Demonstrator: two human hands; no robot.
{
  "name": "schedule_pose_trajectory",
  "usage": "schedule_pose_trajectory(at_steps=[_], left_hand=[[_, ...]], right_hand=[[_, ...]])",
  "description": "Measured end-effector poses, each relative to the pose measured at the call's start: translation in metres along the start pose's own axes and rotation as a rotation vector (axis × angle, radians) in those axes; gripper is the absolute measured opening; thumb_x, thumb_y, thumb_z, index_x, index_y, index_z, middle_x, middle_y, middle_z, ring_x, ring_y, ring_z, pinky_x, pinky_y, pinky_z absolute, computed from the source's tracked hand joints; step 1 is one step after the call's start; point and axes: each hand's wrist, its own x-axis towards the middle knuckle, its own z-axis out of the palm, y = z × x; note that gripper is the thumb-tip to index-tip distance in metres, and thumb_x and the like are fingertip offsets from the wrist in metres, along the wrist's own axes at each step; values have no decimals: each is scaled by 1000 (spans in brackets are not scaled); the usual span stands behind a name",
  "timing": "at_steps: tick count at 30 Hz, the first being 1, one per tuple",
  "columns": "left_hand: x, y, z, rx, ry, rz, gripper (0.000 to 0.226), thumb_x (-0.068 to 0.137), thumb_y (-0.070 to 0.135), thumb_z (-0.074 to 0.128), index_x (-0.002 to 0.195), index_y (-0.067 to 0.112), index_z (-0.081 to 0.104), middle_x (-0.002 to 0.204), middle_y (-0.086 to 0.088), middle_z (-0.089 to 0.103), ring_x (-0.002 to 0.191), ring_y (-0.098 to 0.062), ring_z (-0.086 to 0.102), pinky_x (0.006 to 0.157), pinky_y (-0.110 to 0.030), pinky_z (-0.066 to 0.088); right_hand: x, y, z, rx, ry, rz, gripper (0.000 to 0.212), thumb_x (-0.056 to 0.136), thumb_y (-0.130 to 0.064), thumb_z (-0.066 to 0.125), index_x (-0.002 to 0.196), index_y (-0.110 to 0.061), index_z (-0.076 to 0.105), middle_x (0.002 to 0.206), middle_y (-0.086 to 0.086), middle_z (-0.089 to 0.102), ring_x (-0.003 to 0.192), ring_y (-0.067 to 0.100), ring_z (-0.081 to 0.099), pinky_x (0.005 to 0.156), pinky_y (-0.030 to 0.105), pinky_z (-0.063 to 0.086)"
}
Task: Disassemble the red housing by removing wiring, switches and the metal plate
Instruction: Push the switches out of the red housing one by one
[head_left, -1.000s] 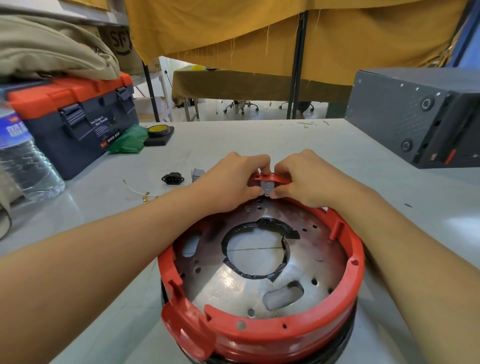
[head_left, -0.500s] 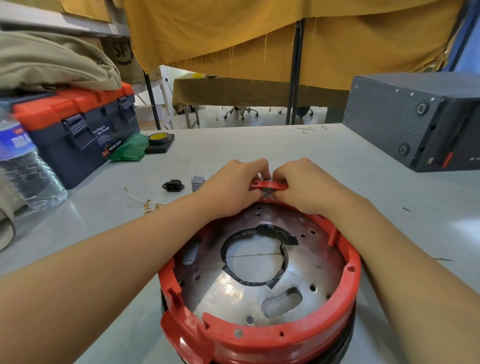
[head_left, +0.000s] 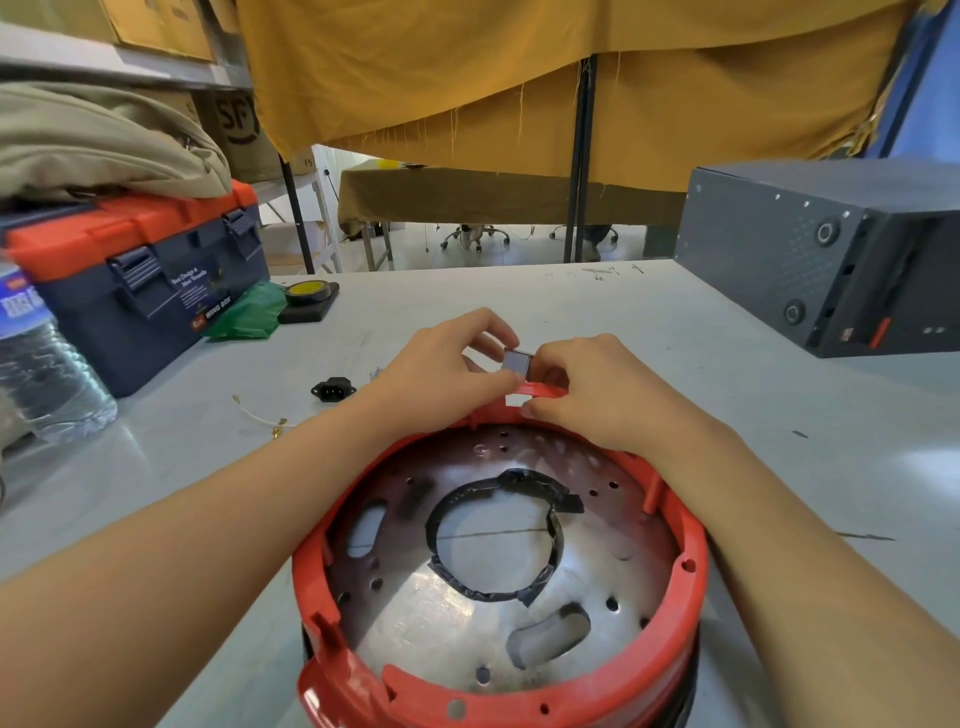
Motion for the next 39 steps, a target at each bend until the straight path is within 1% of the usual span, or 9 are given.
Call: schedule_pose_trajectory(at_steps=[5,10,12,14,17,21,25,34,39], left_hand=[[3,-2,0,37,61,-54,16,85,31,65,100,28,66,99,10,66,74,-9,63,73,-22,47],[5,-6,-1,-36,103,-112,13,81,28,71,92,23,65,97,8,67,70,-2,62,68,-20,46],[5,-6,-1,-139,110,-153,15,80,21,73,91,21,63,97,2,68,74,-11,67,72,-26,52],[5,-5,-3,-295,123,-189,23,80,11,72,99,17,61,98,-3,65,79,-18,70,76,-31,57],[5,-5,-7,-441,171,-231,37,81,3,69,115,14,59,104,-9,60,87,-24,70,78,-24,56],[8,-6,-11,-624,182,-248,35,81,-8,63,111,9,62,112,-18,59,100,-31,67,87,-27,54],[17,-15,-21,-392,151,-230,34,79,0,69,105,21,63,110,-4,65,97,-22,66,82,-30,52],[56,-37,-11,201,-58,-95,35,73,16,79,104,17,62,90,7,59,77,-8,58,64,-11,44],[65,-44,5,316,-120,4,33,72,13,77,100,14,60,90,-3,62,75,-13,54,71,-23,44]], right_hand=[[0,1,0,78,-6,-10,37,81,-28,71,118,-24,65,99,-3,64,92,18,62,86,36,51],[0,3,-2,155,-64,-4,48,85,-23,68,130,-33,57,96,-9,60,86,8,57,69,13,41],[0,4,-3,202,-82,14,49,84,-24,69,131,-31,56,97,-8,64,89,8,60,70,8,38],[0,5,-7,225,-111,34,49,84,-28,70,131,-29,56,103,-6,66,94,10,60,75,13,40],[-2,6,-11,219,-157,48,43,85,-35,68,127,-28,60,111,-4,66,101,12,60,84,20,40],[-5,4,-7,163,-151,4,23,89,-27,64,111,-25,67,100,-1,72,89,18,66,73,15,45],[-6,3,-6,87,-128,-22,20,91,-24,61,109,-21,69,96,1,70,85,16,63,75,24,45],[-7,3,-6,90,-117,-18,19,92,-23,60,109,-24,69,91,-4,66,79,12,61,64,11,41],[-8,3,-6,98,-118,-23,18,91,-22,60,106,-25,70,90,-4,68,81,13,61,69,16,43]])
